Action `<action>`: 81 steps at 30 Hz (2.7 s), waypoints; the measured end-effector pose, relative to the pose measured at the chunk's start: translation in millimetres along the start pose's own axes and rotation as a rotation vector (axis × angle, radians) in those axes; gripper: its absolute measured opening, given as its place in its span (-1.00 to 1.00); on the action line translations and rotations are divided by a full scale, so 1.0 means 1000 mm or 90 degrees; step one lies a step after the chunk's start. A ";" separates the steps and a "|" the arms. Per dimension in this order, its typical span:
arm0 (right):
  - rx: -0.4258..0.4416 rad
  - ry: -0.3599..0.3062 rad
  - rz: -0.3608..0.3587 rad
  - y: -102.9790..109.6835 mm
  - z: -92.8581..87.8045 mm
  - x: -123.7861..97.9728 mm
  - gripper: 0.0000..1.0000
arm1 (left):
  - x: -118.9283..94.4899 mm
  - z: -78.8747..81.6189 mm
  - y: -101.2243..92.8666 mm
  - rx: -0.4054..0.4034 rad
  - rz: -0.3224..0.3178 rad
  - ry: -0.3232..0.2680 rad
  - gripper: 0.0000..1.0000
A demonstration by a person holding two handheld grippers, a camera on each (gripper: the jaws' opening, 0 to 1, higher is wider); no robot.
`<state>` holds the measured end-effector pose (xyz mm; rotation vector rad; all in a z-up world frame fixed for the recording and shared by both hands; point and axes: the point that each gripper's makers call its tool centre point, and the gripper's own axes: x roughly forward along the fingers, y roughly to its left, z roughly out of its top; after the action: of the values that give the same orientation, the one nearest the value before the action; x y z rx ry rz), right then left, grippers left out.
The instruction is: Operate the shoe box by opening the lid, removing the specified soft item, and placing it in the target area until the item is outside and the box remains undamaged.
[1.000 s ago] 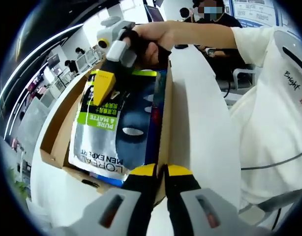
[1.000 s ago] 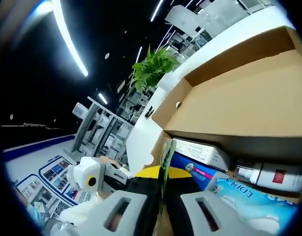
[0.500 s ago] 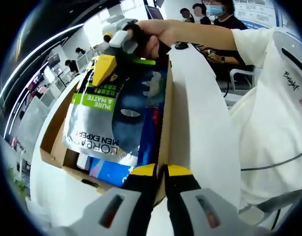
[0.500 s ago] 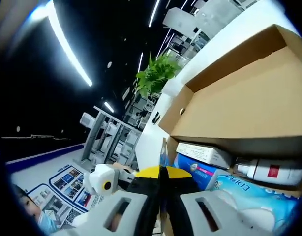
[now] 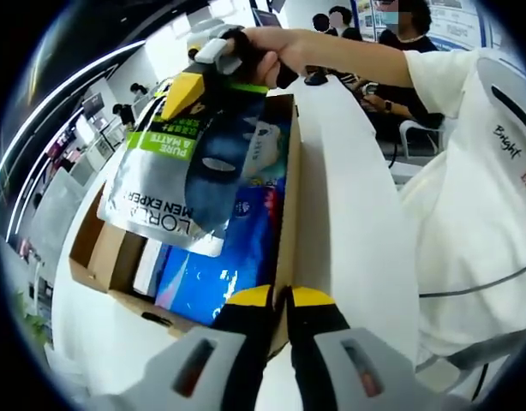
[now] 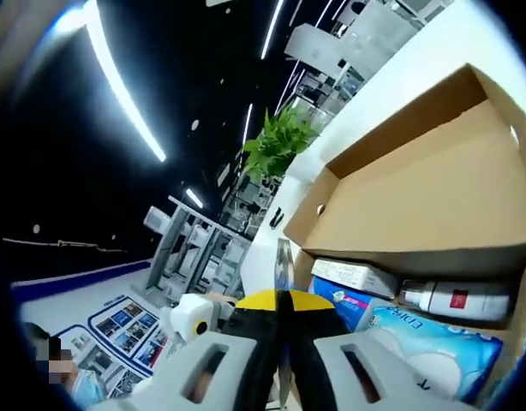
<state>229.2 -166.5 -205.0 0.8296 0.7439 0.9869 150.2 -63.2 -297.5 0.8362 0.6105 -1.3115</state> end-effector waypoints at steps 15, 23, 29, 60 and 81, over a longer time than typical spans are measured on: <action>0.035 -0.023 0.056 0.013 0.007 -0.027 -1.00 | 0.000 0.000 0.000 -0.001 0.004 -0.003 -0.88; 0.046 -0.036 0.069 0.014 0.010 -0.045 -1.00 | 0.000 0.001 0.000 -0.003 0.004 -0.005 -0.88; 0.043 -0.033 0.088 0.020 0.013 -0.055 -1.00 | -0.001 0.001 0.000 -0.003 0.005 -0.009 -0.88; 0.030 -0.071 0.106 0.022 0.021 -0.115 -1.00 | -0.001 0.001 0.001 -0.001 0.004 -0.016 -0.88; 0.028 -0.073 0.119 0.021 -0.005 -0.144 -1.00 | -0.001 0.002 0.000 -0.013 0.002 -0.023 -0.87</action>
<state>163.5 -290.4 -166.2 0.9998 0.5991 1.0817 149.9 -64.1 -296.0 0.7952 0.5926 -1.3138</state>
